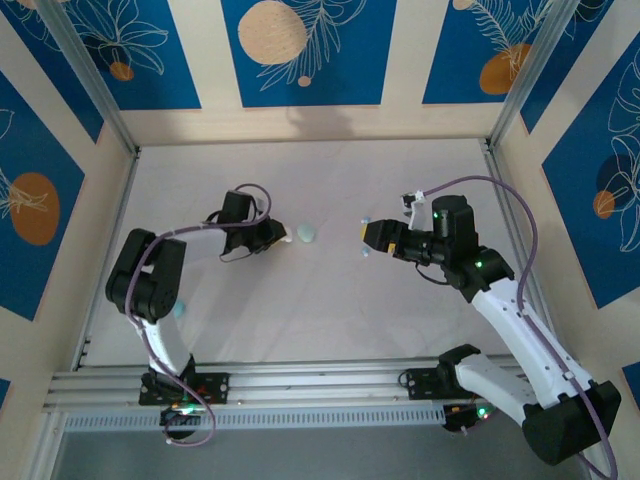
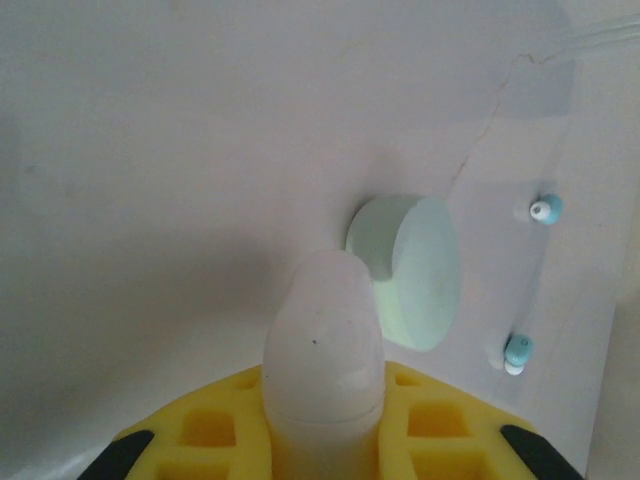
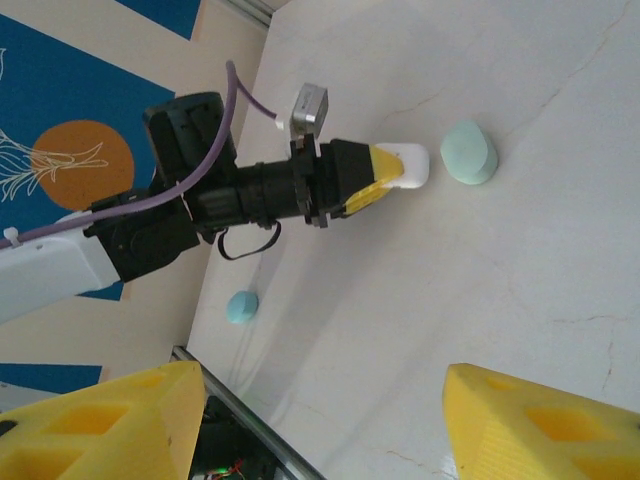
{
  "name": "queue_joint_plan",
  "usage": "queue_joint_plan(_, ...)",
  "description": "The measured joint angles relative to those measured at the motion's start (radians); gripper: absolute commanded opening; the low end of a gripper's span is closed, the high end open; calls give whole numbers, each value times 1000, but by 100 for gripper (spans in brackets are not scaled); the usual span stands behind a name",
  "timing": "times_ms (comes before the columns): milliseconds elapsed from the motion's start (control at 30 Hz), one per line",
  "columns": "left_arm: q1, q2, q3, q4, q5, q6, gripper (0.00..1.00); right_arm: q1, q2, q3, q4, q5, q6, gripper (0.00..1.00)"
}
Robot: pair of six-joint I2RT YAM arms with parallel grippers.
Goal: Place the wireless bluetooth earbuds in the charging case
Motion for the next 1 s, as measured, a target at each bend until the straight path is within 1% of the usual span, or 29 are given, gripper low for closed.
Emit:
queue_joint_plan(100, 3, 33, 37, -1, 3, -1, 21, -1, 6, 0, 0, -4, 6, 65)
queue_joint_plan(233, 4, 65, 64, -1, 11, -8, 22, -2, 13, -3, 0, -12, 12, 65)
queue_joint_plan(300, 4, 82, 75, -2, 17, -8, 25, -3, 17, -3, 0, -16, 17, 65)
queue_joint_plan(367, 4, 96, 87, -11, 21, -8, 30, -3, 20, -5, 1, -20, 18, 65)
queue_joint_plan(400, 4, 101, 92, -16, 21, -9, 36, -3, 21, -5, 2, -22, 21, 65)
queue_joint_plan(500, 4, 102, 100, -47, 13, -6, 42, -3, 21, -7, 4, -25, 21, 65)
queue_joint_plan(600, 4, 102, 106, -86, -13, 14, 52, -3, 23, -7, 5, -26, 22, 66)
queue_joint_plan(633, 5, 102, 110, -97, -16, 21, 54, -3, 23, -7, 5, -26, 22, 66)
queue_joint_plan(733, 5, 84, 130, -157, -59, 55, 62, -5, 30, -7, 8, -27, 25, 66)
queue_joint_plan(833, 6, 37, 130, -242, -129, 104, 72, -7, 35, -7, 8, -29, 24, 67)
queue_joint_plan(933, 6, -47, 130, -339, -203, 143, 75, -10, 35, -7, 8, -29, 23, 68)
queue_joint_plan(1000, 6, -143, 116, -393, -265, 162, 76, -13, 35, -7, 7, -29, 18, 68)
